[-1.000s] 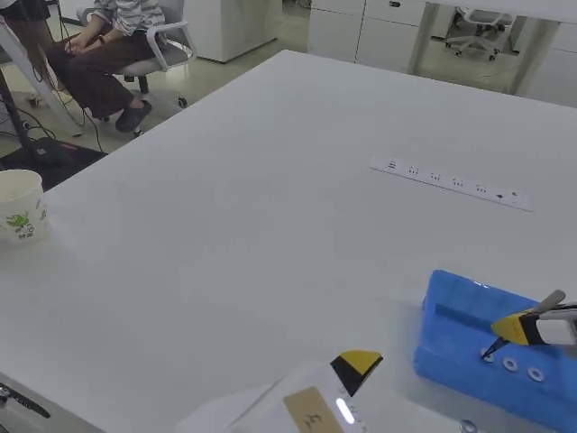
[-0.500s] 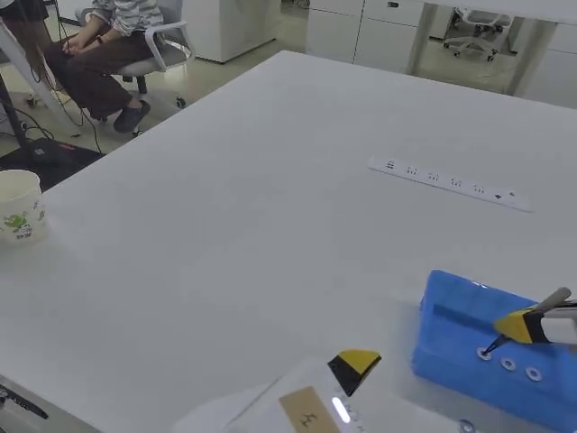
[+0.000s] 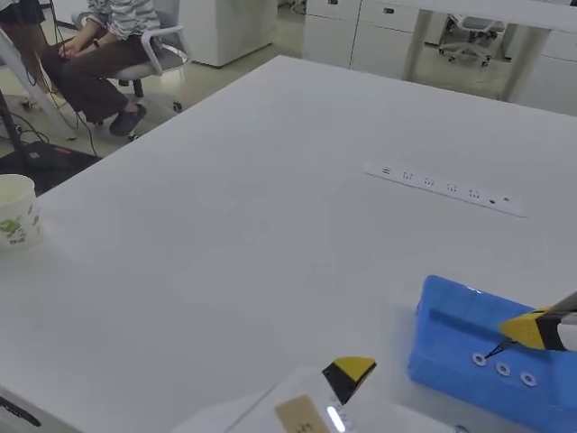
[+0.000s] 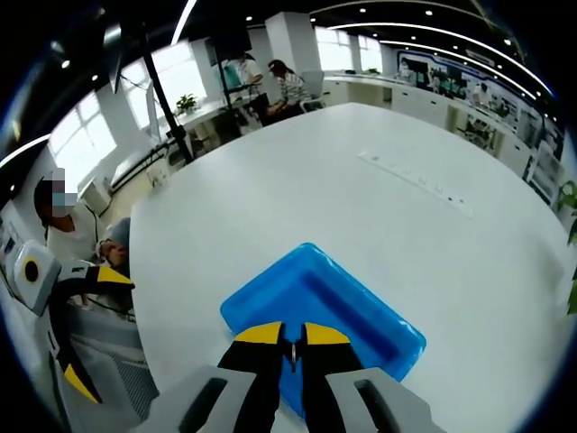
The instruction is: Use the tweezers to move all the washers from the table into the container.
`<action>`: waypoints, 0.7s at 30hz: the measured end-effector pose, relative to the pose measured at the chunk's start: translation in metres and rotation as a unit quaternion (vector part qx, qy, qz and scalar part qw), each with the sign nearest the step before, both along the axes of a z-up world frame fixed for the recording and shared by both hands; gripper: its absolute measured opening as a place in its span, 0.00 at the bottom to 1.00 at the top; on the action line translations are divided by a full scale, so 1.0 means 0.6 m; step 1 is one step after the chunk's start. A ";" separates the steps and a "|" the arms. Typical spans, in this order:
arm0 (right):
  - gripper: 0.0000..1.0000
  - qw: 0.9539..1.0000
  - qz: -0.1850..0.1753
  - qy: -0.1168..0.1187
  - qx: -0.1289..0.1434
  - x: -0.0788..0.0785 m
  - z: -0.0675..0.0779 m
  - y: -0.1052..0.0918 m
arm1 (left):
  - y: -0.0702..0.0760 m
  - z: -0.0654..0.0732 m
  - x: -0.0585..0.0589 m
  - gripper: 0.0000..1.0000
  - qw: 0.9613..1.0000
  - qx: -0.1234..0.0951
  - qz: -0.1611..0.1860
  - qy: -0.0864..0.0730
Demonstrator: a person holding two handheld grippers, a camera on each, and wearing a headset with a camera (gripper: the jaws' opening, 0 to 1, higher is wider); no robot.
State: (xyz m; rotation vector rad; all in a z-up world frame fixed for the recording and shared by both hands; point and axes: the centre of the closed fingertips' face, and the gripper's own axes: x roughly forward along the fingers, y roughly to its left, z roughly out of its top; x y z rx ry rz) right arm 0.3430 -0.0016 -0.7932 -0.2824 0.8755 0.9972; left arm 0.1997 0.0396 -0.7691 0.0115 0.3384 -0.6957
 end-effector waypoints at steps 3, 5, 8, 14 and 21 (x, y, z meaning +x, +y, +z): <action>0.03 1.000 0.003 0.000 0.000 -0.003 0.003 -0.001 | 0.000 0.000 0.000 0.84 1.000 0.001 -0.001 -0.001; 0.03 1.000 0.006 -0.001 0.000 -0.007 0.007 -0.001 | -0.001 -0.001 -0.001 0.84 1.000 0.001 -0.001 0.001; 0.03 1.000 0.009 -0.004 0.002 -0.012 0.015 -0.001 | 0.000 -0.001 0.001 0.84 1.000 0.002 -0.001 0.001; 0.03 1.000 0.025 -0.007 0.006 -0.028 0.029 0.009 | 0.001 -0.002 0.000 0.84 1.000 0.005 0.000 0.002; 0.03 0.999 0.041 0.006 0.030 -0.045 0.040 0.025 | 0.001 -0.004 -0.001 0.84 1.000 0.007 -0.002 0.003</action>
